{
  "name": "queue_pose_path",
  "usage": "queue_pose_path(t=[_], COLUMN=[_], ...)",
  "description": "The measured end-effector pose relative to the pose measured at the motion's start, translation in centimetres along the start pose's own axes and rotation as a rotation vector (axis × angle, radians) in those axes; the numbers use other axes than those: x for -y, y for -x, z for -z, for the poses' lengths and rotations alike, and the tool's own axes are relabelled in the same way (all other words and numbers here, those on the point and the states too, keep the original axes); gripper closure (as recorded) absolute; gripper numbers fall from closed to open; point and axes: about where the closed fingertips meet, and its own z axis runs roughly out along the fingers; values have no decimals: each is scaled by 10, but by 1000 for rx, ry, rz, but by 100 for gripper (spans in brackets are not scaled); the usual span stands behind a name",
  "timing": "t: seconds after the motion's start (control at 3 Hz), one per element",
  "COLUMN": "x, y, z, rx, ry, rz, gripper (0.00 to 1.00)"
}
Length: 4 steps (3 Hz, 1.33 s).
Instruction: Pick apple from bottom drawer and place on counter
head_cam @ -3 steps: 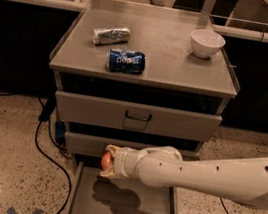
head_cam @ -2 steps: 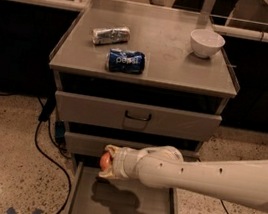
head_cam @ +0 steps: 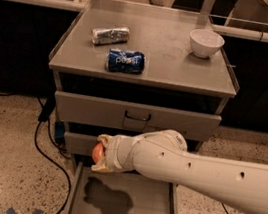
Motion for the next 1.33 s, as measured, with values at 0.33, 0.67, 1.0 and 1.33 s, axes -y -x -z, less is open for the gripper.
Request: queue_pose_path(t=[0.33,0.67,1.0,1.33], x=[12,12,24,61], y=[39,39,44,60], z=[47,47,60,108], rx=[-17,-17,-43,-90], ry=[-22,-22,-22,-61], rz=[42,42,60,83], gripper=[100,100,100,100])
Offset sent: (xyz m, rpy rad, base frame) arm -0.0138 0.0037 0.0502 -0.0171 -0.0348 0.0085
